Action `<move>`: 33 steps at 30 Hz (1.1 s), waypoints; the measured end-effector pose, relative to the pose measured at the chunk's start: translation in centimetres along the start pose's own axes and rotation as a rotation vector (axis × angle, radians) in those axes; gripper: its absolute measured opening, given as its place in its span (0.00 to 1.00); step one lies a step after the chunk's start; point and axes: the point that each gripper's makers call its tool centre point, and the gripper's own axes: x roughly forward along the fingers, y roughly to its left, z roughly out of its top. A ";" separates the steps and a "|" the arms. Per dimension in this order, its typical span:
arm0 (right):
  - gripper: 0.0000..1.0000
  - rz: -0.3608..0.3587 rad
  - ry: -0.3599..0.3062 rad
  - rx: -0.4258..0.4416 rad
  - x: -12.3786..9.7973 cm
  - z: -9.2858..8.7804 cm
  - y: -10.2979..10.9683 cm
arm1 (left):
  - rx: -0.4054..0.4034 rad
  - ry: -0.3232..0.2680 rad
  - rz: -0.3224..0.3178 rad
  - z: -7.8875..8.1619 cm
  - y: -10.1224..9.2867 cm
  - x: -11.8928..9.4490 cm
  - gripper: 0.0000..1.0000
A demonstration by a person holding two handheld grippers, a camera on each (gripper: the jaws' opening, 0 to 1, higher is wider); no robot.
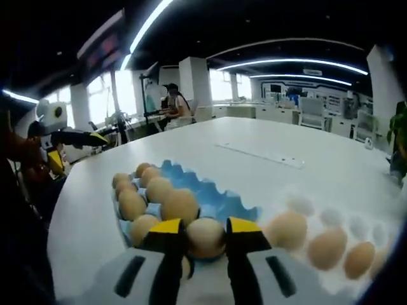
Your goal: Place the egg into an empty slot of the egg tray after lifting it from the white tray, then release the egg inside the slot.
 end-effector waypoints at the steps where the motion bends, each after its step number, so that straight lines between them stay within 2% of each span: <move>1: 0.26 0.005 0.001 0.002 0.0 0.0 0.0 | 0.000 0.002 0.000 0.0 0.0 0.0 0.83; 9: 0.26 0.030 0.008 0.035 0.3 -0.5 -0.3 | 0.000 0.003 -0.004 0.0 -0.1 0.1 0.82; 15: 0.26 0.037 0.003 -0.003 0.4 -0.3 -0.2 | 0.001 0.004 -0.007 0.1 -0.2 0.3 0.82; 33: 0.31 0.018 -0.006 -0.009 0.2 -0.3 -0.5 | 0.006 0.005 -0.015 0.3 -0.4 0.7 0.81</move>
